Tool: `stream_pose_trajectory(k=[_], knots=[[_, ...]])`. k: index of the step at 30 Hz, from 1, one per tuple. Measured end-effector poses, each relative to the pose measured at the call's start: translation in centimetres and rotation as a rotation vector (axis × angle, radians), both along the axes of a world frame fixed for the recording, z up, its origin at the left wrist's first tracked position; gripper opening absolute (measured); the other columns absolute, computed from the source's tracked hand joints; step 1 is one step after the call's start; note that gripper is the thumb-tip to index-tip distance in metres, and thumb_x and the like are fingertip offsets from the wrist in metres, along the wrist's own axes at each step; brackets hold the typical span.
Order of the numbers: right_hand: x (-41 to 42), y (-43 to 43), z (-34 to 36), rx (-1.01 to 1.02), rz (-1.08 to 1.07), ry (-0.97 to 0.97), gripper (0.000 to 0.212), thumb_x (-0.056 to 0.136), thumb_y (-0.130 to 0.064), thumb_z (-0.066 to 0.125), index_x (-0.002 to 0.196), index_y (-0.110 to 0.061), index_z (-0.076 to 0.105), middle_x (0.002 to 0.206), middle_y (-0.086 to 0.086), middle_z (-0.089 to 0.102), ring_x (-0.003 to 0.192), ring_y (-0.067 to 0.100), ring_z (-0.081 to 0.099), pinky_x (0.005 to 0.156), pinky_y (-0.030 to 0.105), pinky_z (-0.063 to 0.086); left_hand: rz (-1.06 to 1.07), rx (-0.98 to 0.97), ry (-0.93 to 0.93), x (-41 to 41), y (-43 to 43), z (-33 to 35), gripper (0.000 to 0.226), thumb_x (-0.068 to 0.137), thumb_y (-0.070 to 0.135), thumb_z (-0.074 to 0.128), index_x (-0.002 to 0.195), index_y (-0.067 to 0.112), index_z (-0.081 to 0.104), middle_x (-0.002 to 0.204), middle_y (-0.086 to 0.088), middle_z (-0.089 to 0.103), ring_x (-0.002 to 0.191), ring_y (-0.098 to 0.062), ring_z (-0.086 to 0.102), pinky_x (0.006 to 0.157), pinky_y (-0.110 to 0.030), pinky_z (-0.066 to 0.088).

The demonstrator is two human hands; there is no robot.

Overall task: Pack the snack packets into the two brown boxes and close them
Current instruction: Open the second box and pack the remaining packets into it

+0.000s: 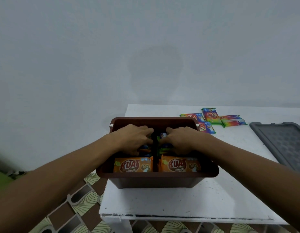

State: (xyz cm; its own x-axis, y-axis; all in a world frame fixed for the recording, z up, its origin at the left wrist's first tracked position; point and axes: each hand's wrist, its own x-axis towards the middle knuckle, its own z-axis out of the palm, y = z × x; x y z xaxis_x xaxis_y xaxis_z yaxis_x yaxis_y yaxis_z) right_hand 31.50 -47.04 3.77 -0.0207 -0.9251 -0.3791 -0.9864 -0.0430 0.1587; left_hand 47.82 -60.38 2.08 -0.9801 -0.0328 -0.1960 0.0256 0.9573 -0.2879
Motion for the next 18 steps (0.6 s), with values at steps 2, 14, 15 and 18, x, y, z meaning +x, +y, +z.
stream_pose_trajectory(k=[2, 14, 15, 18], knots=[[-0.3, 0.0, 0.1, 0.000, -0.007, -0.056, 0.056, 0.096, -0.033, 0.053, 0.143, -0.050, 0.029, 0.134, 0.006, 0.038, 0.092, 0.020, 0.048, 0.070, 0.029, 0.039, -0.003, -0.005, -0.010, 0.0, 0.1, -0.3, 0.051, 0.088, 0.047, 0.058, 0.136, 0.036, 0.044, 0.131, -0.002, 0.030, 0.112, -0.018, 0.039, 0.062, -0.030, 0.048], [-0.2, 1.3, 0.4, -0.019, 0.011, -0.054, 0.066, 0.094, -0.019, 0.053, 0.146, -0.050, 0.027, 0.127, 0.003, 0.041, 0.085, 0.013, 0.041, 0.068, 0.026, 0.036, 0.037, 0.009, -0.031, -0.5, 0.9, -0.5, 0.044, 0.090, 0.043, 0.059, 0.133, 0.034, 0.052, 0.135, -0.006, 0.028, 0.117, -0.022, 0.040, 0.069, -0.033, 0.051], [-0.2, 1.2, 0.3, -0.033, 0.002, -0.051, 0.066, 0.094, -0.020, 0.054, 0.146, -0.050, 0.026, 0.126, 0.003, 0.042, 0.085, 0.013, 0.040, 0.068, 0.026, 0.036, 0.034, 0.003, -0.004, -0.4, 0.8, -0.6, 0.042, 0.090, 0.044, 0.059, 0.131, 0.034, 0.054, 0.133, -0.006, 0.030, 0.115, -0.021, 0.041, 0.066, -0.033, 0.050], [-0.2, 0.9, 0.0, -0.075, -0.029, -0.038, 0.066, 0.093, -0.022, 0.056, 0.146, -0.049, 0.027, 0.125, 0.003, 0.044, 0.088, 0.015, 0.040, 0.071, 0.028, 0.039, 0.067, -0.037, 0.009, -0.5, 0.7, -0.8, 0.054, 0.087, 0.045, 0.063, 0.135, 0.030, 0.046, 0.134, -0.004, 0.030, 0.113, -0.020, 0.045, 0.062, -0.029, 0.045]])
